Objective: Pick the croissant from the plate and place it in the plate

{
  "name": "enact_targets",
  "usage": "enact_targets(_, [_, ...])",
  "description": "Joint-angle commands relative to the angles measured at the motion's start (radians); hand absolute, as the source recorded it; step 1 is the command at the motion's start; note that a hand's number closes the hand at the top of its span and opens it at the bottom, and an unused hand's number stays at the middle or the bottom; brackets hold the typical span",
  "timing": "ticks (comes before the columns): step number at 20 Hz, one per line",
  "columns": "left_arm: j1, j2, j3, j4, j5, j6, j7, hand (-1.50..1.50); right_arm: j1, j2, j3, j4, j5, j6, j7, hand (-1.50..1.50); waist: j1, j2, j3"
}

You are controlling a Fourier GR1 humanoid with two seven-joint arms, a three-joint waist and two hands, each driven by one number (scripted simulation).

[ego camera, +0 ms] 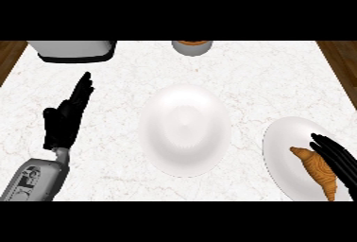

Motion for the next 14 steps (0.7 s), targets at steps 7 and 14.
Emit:
enact_targets(7, [0.024,0.001,0.021,0.0,0.008,-0.044,-0.017,0.0,0.072,-0.195,-0.066,-0.267,0.132,0.282,0.469,-1.5,0.018,0.002,0.0])
enact_targets(14, [-0.044,-0.032,0.052,0.052,-0.025,-0.046,-0.011,0.0,0.076,-0.158,-0.068,-0.257,0.18,0.413,0.532,-1.5,0.011,0.003,0.002])
